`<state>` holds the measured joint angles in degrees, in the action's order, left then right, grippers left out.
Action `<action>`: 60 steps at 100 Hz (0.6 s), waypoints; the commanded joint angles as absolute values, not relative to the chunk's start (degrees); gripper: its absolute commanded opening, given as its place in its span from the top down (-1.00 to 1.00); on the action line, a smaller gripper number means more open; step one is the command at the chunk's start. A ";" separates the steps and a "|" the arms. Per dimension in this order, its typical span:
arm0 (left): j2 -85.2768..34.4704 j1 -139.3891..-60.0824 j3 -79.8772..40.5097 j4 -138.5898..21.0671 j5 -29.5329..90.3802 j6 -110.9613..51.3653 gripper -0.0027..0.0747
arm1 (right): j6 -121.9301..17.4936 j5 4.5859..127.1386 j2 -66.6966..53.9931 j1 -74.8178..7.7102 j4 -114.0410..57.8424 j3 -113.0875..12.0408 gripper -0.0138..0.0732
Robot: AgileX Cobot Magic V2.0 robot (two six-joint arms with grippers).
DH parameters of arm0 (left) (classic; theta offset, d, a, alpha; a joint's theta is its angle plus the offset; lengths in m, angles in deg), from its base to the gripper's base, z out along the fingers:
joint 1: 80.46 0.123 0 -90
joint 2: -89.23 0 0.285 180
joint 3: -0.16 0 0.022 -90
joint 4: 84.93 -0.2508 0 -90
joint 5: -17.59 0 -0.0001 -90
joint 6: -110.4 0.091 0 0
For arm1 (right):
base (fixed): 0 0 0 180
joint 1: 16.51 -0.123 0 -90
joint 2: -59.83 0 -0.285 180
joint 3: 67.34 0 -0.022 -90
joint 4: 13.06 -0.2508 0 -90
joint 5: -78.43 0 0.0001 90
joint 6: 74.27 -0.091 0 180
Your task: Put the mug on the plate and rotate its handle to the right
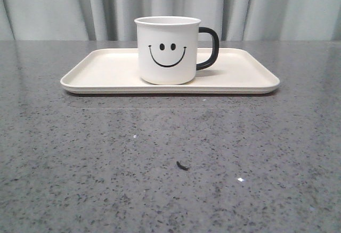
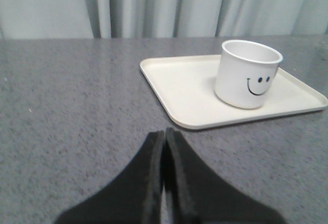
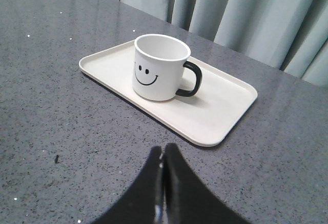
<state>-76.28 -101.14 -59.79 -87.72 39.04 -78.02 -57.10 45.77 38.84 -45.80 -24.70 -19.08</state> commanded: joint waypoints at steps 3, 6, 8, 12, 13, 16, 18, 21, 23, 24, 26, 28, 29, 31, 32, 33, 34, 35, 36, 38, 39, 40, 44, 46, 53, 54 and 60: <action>-75.68 -96.70 -62.78 -84.93 21.96 -70.24 0.98 | -57.10 50.56 38.31 -45.60 -25.17 -20.30 0.84; -75.76 -95.60 -64.30 -84.93 19.55 -68.87 0.98 | -57.10 50.56 38.31 -45.60 -25.17 -20.30 0.84; -75.93 -94.80 -64.83 -84.93 18.21 -68.00 0.98 | -57.10 50.56 38.31 -45.60 -25.17 -20.30 0.84; -76.80 -93.31 -66.10 -84.63 17.00 -66.99 0.98 | -57.10 50.56 38.31 -45.60 -25.17 -20.30 0.84; -76.98 -93.07 -66.41 -84.63 16.92 -66.85 0.98 | -57.10 50.56 38.31 -45.60 -25.17 -20.30 0.84; -77.76 -92.18 -67.03 -84.63 16.93 -66.34 0.98 | -57.10 50.56 38.31 -45.60 -25.17 -20.30 0.84; -78.31 -91.54 -67.50 -84.51 16.93 -66.23 0.98 | -57.10 50.56 38.31 -45.60 -25.17 -20.30 0.84; -79.04 -90.70 -68.17 -84.51 16.93 -66.23 0.98 | -57.10 50.56 38.31 -45.60 -25.17 -20.30 0.84; -79.49 -90.05 -68.66 -84.41 16.93 -66.23 0.98 | -57.10 50.56 38.31 -45.60 -25.17 -20.30 0.84; -79.80 -89.61 -68.82 -84.43 16.93 -66.23 0.98 | -57.10 50.56 38.31 -45.60 -25.17 -20.30 0.84; -80.16 -88.94 -69.32 -84.43 16.93 -66.23 0.98 | -57.10 50.56 38.31 -45.60 -25.17 -20.30 0.84; -80.39 -88.50 -69.83 -84.43 16.93 -66.23 0.98 | -57.10 50.56 38.31 -45.60 -25.17 -20.30 0.84; -80.53 -88.05 -70.00 -84.43 16.93 -66.23 0.98 | -57.10 50.56 38.31 -45.60 -25.17 -20.30 0.84; -80.90 -87.38 -70.67 -84.30 16.93 -66.23 0.98 | -57.10 50.56 38.31 -45.60 -25.17 -20.30 0.84; -81.01 -87.15 -70.83 -84.30 16.93 -66.23 0.98 | -57.10 50.56 38.31 -45.60 -25.17 -20.30 0.84; -81.19 -86.71 -70.98 -84.30 16.93 -66.23 0.98 | -57.10 50.56 38.31 -45.60 -25.17 -20.30 0.84; -81.30 -86.48 -71.30 -84.30 16.93 -66.23 0.98 | -57.10 50.56 38.31 -45.60 -25.17 -20.30 0.84; -81.40 -86.25 -71.45 -84.30 16.93 -66.23 0.98 | -57.10 50.56 38.31 -45.60 -25.17 -20.30 0.84; -81.61 -85.80 -71.60 -84.30 16.93 -66.23 0.98 | -57.10 50.56 38.31 -45.60 -25.17 -20.30 0.84; -81.94 -85.11 -72.01 -84.30 16.93 -66.23 0.98 | -57.10 50.56 38.31 -45.60 -25.17 -20.30 0.84; -82.05 -84.88 -72.29 -84.30 16.93 -66.23 0.98 | -57.10 50.56 38.31 -45.60 -25.17 -20.30 0.84; -82.27 -84.41 -72.44 -84.30 16.93 -66.23 0.98 | -57.10 50.56 38.31 -45.60 -25.17 -20.30 0.84; -82.83 -83.22 -73.28 -84.20 16.45 -66.23 0.98 | -57.10 50.56 38.31 -45.60 -25.17 -20.30 0.84; -83.16 -82.52 -73.76 -84.20 16.01 -66.23 0.98 | -57.10 50.56 38.31 -45.60 -25.17 -20.30 0.84; -84.36 -80.48 -75.43 -83.37 14.21 -66.23 0.98 | -57.10 50.56 38.31 -45.60 -25.17 -20.30 0.84; -84.62 -80.11 -75.58 -83.36 13.98 -66.23 0.98 | -57.10 50.56 38.31 -45.60 -25.17 -20.30 0.84; -85.27 -78.81 -77.05 -83.23 13.02 -66.35 0.98 | -57.10 50.56 38.31 -45.60 -25.17 -20.30 0.84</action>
<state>-83.25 -80.56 -76.94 -84.18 19.53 -66.27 -57.19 45.77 38.84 -45.80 -24.70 -19.08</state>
